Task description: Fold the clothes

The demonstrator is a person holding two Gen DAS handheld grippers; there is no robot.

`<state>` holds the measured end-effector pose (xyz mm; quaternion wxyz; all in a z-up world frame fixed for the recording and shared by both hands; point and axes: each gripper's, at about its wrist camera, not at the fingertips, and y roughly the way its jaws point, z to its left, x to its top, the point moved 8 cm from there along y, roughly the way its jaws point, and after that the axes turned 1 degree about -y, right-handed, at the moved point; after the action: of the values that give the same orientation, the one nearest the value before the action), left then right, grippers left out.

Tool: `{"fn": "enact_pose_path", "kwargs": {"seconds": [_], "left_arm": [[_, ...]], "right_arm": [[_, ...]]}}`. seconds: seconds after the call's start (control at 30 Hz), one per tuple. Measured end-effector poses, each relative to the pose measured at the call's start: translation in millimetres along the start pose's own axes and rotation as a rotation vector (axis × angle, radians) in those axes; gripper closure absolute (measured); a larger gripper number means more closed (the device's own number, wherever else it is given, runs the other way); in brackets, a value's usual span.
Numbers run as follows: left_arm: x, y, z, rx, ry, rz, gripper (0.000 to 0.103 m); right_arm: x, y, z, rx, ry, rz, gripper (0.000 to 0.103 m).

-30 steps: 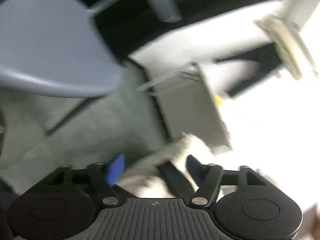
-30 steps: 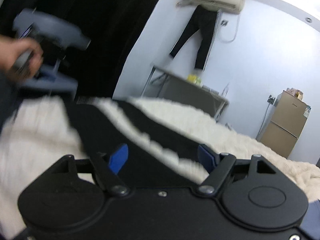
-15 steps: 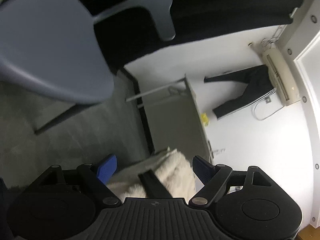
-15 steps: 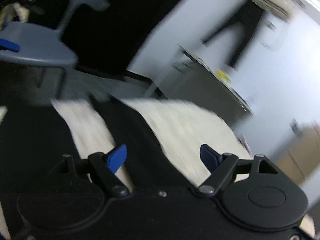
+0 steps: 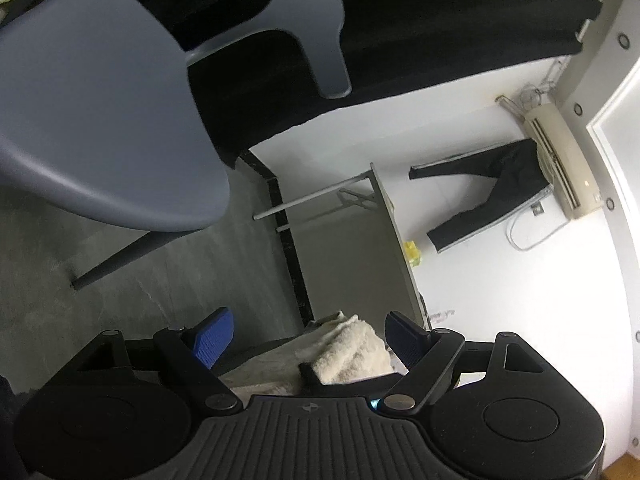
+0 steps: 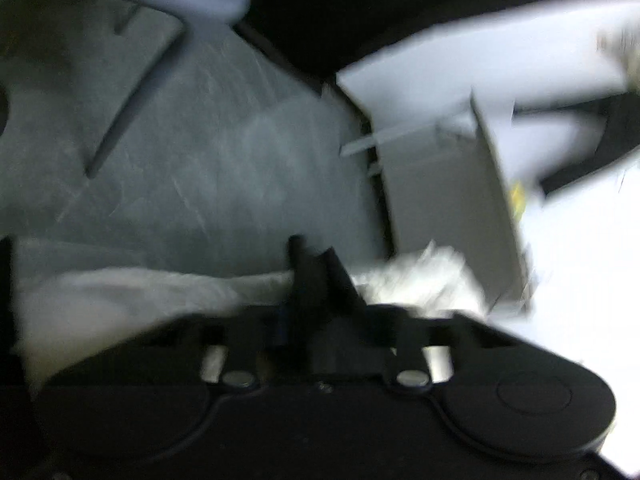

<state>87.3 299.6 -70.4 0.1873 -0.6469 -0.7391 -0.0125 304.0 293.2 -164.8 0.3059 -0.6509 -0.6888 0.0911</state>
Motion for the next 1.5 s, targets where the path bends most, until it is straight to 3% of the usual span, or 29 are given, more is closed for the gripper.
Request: {"fn": "enact_pose_path", "kwargs": {"seconds": [0.03, 0.07, 0.17, 0.23, 0.3, 0.37, 0.4, 0.5, 0.57, 0.6, 0.63, 0.8, 0.87, 0.9, 1.1, 1.2, 1.27, 1.33, 1.5], "left_arm": [[1, 1, 2, 0.0, -0.012, 0.0, 0.025], [2, 2, 3, -0.001, -0.022, 0.001, 0.025], [3, 4, 5, -0.003, -0.028, 0.003, 0.025], [4, 6, 5, -0.001, -0.031, 0.008, 0.025], [4, 7, 6, -0.002, -0.03, 0.012, 0.025], [4, 5, 5, -0.003, -0.025, 0.01, 0.025], [4, 3, 5, -0.005, -0.024, 0.008, 0.025], [5, 0, 4, -0.012, -0.02, 0.006, 0.025], [3, -1, 2, -0.01, -0.007, 0.012, 0.025], [1, 0, 0, -0.009, 0.008, 0.019, 0.025], [0, 1, -2, -0.007, 0.023, 0.025, 0.025], [-15, 4, -20, -0.008, 0.152, 0.073, 0.022], [-26, 6, -33, -0.026, 0.242, 0.109, 0.02], [-32, 7, -39, -0.033, 0.281, 0.124, 0.019], [-64, 10, -63, -0.069, 0.477, 0.207, 0.015], [-78, 14, -68, -0.073, 0.547, 0.244, 0.014], [-85, 16, -70, -0.072, 0.585, 0.261, 0.013], [-91, 17, -72, -0.077, 0.609, 0.272, 0.013], [-105, 20, -77, -0.093, 0.672, 0.302, 0.013]], "right_arm": [[2, 0, -8, 0.0, 0.058, -0.006, 0.101], [15, -15, -34, -0.045, 0.188, -0.082, 0.101], [25, -42, -69, -0.123, 0.327, -0.186, 0.101], [26, -48, -74, -0.13, 0.348, -0.207, 0.1], [25, -43, -60, -0.103, 0.328, -0.204, 0.094], [20, -31, -37, 0.015, 0.289, -0.17, 0.058], [17, -29, -26, 0.063, 0.264, -0.156, 0.053], [5, -69, -29, 0.171, 0.325, -0.285, 0.049], [-7, -93, -44, 0.204, 0.39, -0.351, 0.035], [-11, -103, -51, 0.212, 0.414, -0.368, 0.034], [-34, -128, -73, 0.226, 0.48, -0.402, 0.034], [-111, -183, -110, 0.224, 0.512, -0.422, 0.029], [-158, -208, -122, 0.188, 0.504, -0.409, 0.021], [-186, -219, -127, 0.171, 0.506, -0.389, 0.021], [-276, -244, -135, 0.099, 0.587, -0.273, 0.02], [-315, -247, -140, 0.046, 0.709, -0.199, 0.02], [-357, -256, -137, -0.022, 0.883, -0.128, 0.02], [-376, -252, -133, -0.054, 0.985, -0.088, 0.02], [-394, -248, -113, -0.067, 1.004, -0.041, 0.02]]}}
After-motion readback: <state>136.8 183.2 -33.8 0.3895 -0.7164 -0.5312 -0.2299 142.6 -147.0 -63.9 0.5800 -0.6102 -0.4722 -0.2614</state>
